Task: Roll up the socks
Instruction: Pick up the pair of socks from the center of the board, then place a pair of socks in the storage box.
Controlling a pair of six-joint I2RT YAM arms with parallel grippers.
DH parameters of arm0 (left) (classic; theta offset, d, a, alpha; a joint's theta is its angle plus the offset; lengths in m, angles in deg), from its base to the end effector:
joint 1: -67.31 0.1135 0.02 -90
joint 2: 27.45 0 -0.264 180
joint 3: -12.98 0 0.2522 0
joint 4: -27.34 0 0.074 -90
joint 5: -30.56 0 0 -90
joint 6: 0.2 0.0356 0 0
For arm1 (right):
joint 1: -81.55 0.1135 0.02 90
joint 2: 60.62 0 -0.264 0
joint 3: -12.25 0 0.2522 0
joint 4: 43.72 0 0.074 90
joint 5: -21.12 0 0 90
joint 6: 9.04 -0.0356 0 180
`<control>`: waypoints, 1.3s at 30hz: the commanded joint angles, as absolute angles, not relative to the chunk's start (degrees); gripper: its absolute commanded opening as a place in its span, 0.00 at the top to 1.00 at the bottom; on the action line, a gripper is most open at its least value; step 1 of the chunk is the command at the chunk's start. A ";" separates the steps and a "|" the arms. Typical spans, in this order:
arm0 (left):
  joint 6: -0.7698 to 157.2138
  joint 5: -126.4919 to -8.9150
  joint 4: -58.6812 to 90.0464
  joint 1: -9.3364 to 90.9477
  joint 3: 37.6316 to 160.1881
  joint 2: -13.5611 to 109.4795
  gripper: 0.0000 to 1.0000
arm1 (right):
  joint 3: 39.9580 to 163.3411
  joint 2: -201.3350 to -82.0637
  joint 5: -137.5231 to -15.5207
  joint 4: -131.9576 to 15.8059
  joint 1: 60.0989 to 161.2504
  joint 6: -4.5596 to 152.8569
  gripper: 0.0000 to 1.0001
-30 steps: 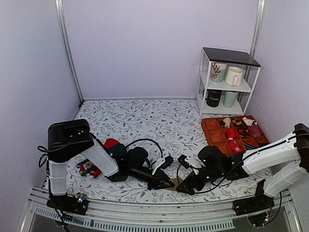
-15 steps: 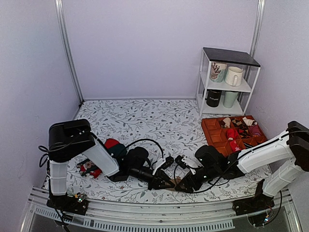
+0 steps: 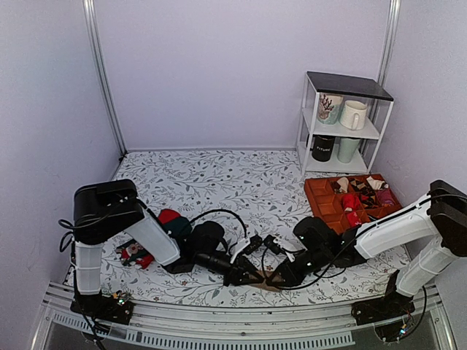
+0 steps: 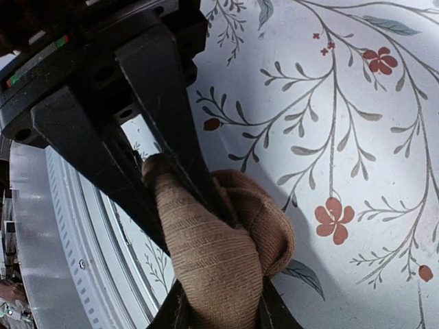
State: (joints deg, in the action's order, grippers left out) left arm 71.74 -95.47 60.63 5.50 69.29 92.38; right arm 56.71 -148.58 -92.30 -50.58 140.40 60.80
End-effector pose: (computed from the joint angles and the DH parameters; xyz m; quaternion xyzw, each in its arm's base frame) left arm 0.1481 -0.3207 0.0650 0.4502 0.7077 -0.5098 0.1912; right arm 0.1232 0.2312 0.1216 -0.3701 0.8464 0.3585 0.1347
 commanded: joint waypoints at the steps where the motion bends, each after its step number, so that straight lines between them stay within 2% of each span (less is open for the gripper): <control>1: 72.68 -89.37 36.27 4.48 66.56 98.52 0.88 | 56.39 -153.44 -90.96 -49.39 141.21 59.98 1.00; 4: 74.43 -88.57 37.76 5.01 67.10 94.53 0.63 | 55.23 -152.16 -90.85 -48.10 140.05 58.48 1.00; 7: 77.69 -85.67 36.11 5.15 67.25 87.52 0.52 | 54.71 -149.22 -90.92 -48.28 138.29 57.73 1.00; 8: 78.70 -84.53 35.27 5.18 66.93 83.76 0.38 | 54.45 -147.90 -90.98 -48.56 137.45 57.62 1.00; 9: 79.66 -83.19 34.26 5.34 66.57 80.75 0.13 | 54.27 -146.16 -91.11 -49.18 136.40 57.63 1.00; 10: 80.56 -82.04 33.14 5.58 66.19 77.65 0.02 | 54.17 -144.38 -91.19 -49.86 135.06 57.60 1.00; 15: 83.13 -75.66 29.42 6.57 63.53 64.43 0.01 | 55.41 -134.90 -91.67 -53.97 129.14 58.64 1.00; 18: 83.91 -72.02 29.28 7.01 61.76 58.66 0.01 | 59.51 -130.13 -88.05 -61.79 126.85 60.28 1.00; 27: 83.20 -65.47 31.44 10.25 59.34 49.57 0.01 | 64.40 -119.11 -80.02 -79.34 110.74 64.72 1.00; 32: 83.21 -69.35 32.49 14.01 59.81 48.08 0.00 | 63.38 -117.06 -78.64 -79.37 103.61 66.06 1.00; 39: 83.90 -72.32 31.52 15.95 61.27 49.64 0.01 | 65.18 -123.83 -78.65 -76.95 98.43 65.65 1.00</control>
